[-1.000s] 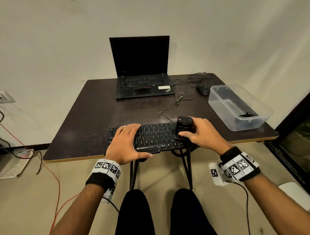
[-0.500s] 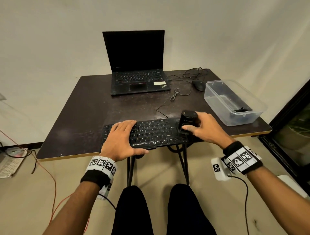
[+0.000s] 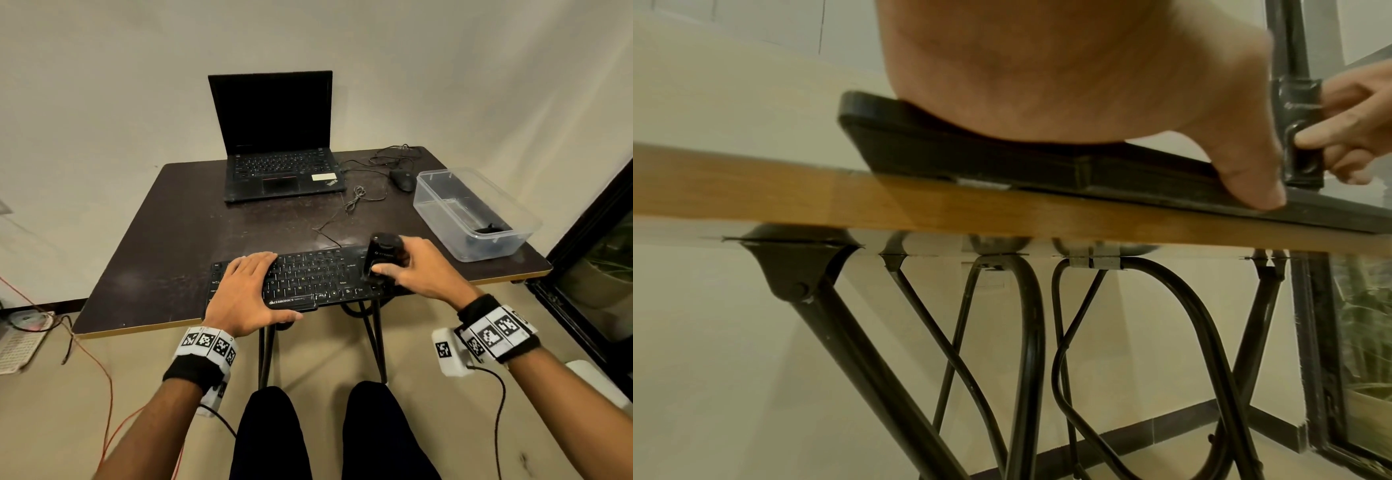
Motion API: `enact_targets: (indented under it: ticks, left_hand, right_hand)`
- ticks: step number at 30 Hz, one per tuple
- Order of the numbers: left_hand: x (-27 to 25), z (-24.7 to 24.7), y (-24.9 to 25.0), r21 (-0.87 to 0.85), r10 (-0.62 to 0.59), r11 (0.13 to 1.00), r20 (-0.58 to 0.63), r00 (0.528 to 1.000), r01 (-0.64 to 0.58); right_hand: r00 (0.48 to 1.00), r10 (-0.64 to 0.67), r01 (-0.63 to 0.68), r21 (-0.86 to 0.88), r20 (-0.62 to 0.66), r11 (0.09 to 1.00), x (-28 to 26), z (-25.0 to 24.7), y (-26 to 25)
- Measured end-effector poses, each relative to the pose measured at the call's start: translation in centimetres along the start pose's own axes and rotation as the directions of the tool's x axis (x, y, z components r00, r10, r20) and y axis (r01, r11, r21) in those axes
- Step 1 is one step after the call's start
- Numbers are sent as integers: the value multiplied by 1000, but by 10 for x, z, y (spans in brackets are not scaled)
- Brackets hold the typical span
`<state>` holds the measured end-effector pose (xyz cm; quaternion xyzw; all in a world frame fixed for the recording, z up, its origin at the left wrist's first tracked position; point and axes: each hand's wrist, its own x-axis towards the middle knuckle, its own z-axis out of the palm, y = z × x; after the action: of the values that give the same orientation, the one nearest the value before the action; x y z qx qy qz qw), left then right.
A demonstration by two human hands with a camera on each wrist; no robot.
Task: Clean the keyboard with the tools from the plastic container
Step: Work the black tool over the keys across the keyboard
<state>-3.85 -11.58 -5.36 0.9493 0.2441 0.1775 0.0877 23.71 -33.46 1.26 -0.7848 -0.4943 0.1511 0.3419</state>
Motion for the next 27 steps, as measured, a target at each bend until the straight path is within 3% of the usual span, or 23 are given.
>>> enact_targets:
  ticks: [2, 6, 10, 14, 18, 22, 27]
  left_hand:
    - [0, 0, -1, 3, -5, 1000, 3, 1000, 5]
    - [1, 0, 0, 6, -3, 1000, -4, 1000, 3]
    - [1, 0, 0, 7, -1, 1000, -2, 1000, 1]
    - [0, 0, -1, -1, 0, 1000, -10, 1000, 0]
    - [1, 0, 0, 1, -4, 1000, -9, 1000, 4]
    - [0, 2, -1, 1, -5, 1000, -5, 1000, 5]
    - [1, 1, -1, 1, 1, 1000, -12, 1000, -1]
  right_hand:
    - [999, 38, -38, 6, -20, 999, -1, -2, 4]
    - [998, -23, 23, -1, 62, 1000, -9, 4, 0]
    - [997, 73, -73, -8, -41, 997, -6, -4, 3]
    - [999, -26, 28, -56, 41, 998, -15, 5, -5]
    - [994, 72, -78, -66, -76, 995, -14, -2, -2]
    - [1000, 24, -25, -55, -19, 998, -20, 7, -2]
    - [989, 82, -86, -28, -125, 996, -16, -1, 8]
